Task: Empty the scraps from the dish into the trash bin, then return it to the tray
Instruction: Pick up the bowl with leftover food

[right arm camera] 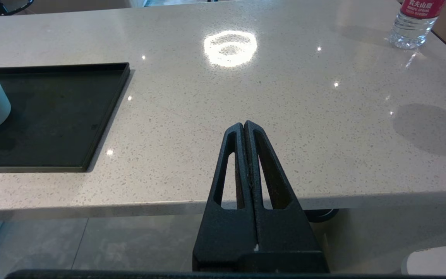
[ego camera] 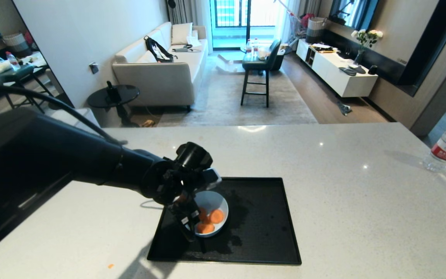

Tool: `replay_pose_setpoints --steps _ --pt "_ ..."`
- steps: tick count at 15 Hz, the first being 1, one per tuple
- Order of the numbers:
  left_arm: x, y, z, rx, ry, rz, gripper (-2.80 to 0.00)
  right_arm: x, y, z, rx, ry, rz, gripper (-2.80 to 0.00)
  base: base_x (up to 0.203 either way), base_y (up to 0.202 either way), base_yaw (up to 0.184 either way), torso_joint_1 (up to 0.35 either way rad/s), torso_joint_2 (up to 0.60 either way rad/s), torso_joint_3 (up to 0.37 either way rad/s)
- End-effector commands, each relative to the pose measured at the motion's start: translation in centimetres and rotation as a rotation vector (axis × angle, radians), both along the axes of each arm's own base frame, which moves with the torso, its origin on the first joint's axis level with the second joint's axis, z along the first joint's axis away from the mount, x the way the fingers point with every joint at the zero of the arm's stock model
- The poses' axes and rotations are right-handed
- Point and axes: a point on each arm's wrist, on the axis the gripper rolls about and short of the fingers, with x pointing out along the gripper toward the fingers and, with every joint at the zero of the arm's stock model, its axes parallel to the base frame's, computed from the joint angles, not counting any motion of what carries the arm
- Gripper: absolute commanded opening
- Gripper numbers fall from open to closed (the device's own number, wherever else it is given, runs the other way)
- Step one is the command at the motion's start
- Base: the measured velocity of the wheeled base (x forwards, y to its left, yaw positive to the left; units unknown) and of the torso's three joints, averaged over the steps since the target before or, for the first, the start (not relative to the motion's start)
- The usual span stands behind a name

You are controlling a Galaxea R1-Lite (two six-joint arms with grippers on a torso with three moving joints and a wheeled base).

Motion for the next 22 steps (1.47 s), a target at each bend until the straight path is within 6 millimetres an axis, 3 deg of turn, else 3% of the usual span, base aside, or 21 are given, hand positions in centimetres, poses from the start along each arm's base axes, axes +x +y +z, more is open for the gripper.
replay_pose_setpoints --steps 1,22 --pt "0.1 -0.1 -0.5 0.010 0.011 -0.004 0.00 0.0 0.0 0.0 0.000 -0.001 0.000 -2.80 0.000 0.000 0.000 0.000 0.00 0.000" --pt "2.5 1.4 -1.1 0.007 -0.033 0.035 0.00 0.0 0.0 0.0 0.000 0.000 0.000 -2.80 0.000 0.000 0.000 0.000 0.00 0.000"
